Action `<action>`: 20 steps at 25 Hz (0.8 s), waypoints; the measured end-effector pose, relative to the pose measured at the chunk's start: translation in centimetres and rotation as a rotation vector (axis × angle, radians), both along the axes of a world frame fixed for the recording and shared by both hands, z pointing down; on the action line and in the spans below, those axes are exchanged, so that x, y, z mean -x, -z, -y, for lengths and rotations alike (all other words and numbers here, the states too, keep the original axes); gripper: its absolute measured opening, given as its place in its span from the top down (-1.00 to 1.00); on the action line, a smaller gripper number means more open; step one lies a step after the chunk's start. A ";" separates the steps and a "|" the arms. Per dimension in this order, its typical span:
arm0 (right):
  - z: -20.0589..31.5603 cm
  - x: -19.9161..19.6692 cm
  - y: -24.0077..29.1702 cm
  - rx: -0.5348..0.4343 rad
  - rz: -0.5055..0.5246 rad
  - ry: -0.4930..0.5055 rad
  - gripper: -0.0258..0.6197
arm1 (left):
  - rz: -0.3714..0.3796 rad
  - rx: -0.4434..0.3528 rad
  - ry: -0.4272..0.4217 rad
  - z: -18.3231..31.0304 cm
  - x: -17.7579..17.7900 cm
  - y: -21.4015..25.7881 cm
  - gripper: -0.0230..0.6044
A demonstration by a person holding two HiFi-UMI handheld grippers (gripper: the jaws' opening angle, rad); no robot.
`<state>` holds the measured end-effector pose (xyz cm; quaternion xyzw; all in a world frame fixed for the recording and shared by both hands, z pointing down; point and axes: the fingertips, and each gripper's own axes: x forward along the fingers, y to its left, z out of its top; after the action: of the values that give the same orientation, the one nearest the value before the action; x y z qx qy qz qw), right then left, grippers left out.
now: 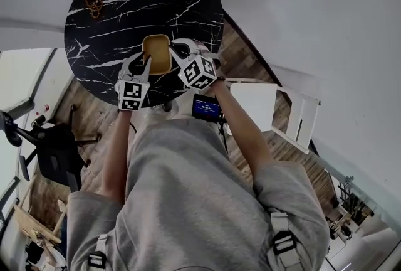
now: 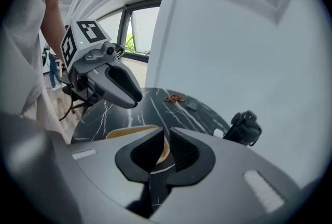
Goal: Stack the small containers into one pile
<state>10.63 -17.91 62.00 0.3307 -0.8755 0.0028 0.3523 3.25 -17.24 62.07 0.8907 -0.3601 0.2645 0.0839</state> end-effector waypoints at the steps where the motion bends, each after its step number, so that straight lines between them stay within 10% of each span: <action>1: 0.1 0.2 1.6 -0.056 0.020 -0.018 0.77 | -0.021 -0.029 0.006 0.2 0.0 1.4 0.68; 12: -5.1 2.3 18.1 -0.416 0.307 -0.192 0.81 | -0.215 -0.370 -0.006 -3.7 1.1 17.0 0.68; 20: -12.2 2.0 22.6 -0.512 0.345 -0.315 0.88 | -0.291 -0.424 0.056 -9.5 3.9 21.4 0.69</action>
<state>8.65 -5.69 39.36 0.5342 -0.8326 -0.1069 0.0997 -0.65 -7.72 40.65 0.9066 -0.4164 0.0498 -0.0467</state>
